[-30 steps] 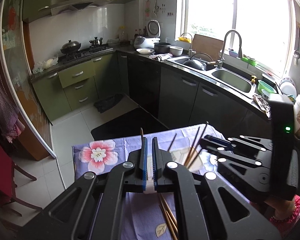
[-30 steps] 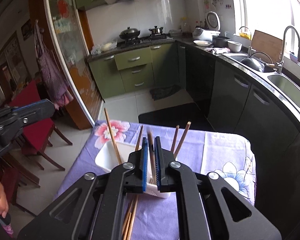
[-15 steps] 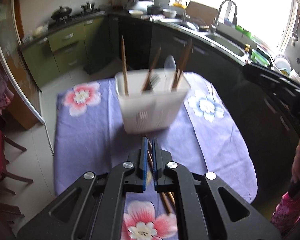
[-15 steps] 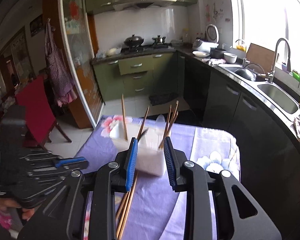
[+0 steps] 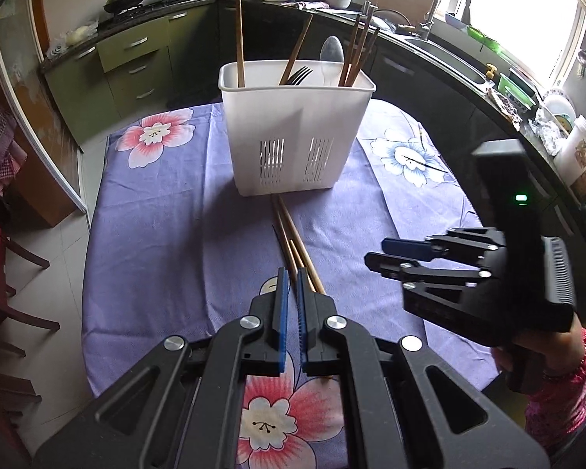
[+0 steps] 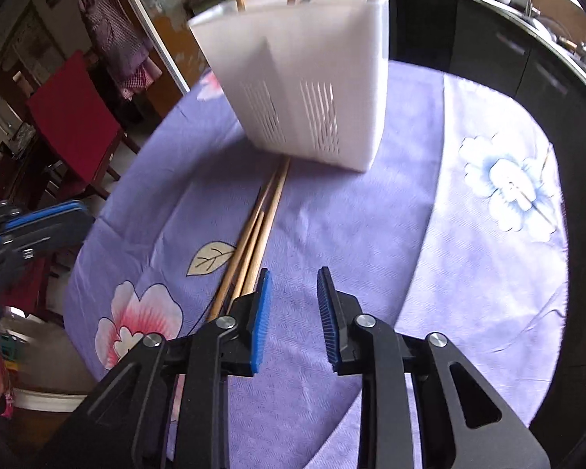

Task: Organize utensils
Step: 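Lower both tools toward the last bamboo chopsticks beside the caddy, then close the right tool on a bamboo chopstick and lift it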

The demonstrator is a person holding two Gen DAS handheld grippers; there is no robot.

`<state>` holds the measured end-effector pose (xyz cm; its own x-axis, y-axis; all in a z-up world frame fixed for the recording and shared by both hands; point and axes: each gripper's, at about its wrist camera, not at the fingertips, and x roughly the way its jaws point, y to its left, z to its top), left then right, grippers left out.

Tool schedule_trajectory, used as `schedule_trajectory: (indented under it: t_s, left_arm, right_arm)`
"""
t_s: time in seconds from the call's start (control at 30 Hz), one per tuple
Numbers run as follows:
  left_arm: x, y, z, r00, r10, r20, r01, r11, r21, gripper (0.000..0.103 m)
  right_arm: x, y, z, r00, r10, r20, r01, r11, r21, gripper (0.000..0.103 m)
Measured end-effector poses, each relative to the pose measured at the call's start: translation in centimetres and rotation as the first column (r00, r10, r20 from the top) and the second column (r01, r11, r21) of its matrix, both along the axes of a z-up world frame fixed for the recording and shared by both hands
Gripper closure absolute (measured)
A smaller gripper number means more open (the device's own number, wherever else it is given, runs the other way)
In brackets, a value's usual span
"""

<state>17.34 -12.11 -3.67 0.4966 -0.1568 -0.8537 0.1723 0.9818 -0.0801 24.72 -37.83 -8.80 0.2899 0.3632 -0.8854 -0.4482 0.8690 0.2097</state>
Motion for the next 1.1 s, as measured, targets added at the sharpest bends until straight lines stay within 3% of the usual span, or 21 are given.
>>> schedule_trajectory:
  t_s: [0.4, 0.97, 1.1]
  left_arm:
    - [0.2, 1.1, 0.3, 1.000, 0.008, 0.014, -0.008, 1.000, -0.008, 0.099]
    - [0.3, 3.1, -0.2, 1.000, 0.017, 0.008, -0.017, 1.000, -0.020, 0.099]
    - [0.3, 3.3, -0.1, 1.000, 0.016, 0.009, -0.016, 1.000, -0.019, 0.099]
  right_arm:
    - [2.7, 5.4, -2.5, 0.999, 0.021, -0.036, -0.024, 0.996, -0.082, 0.090]
    - [5.7, 8.6, -4.3, 0.999, -0.023, -0.040, 0.017, 0.988, -0.157, 0.090]
    - [4.7, 7.7, -3.9, 0.999, -0.026, -0.024, 0.022, 0.986, -0.167, 0.095]
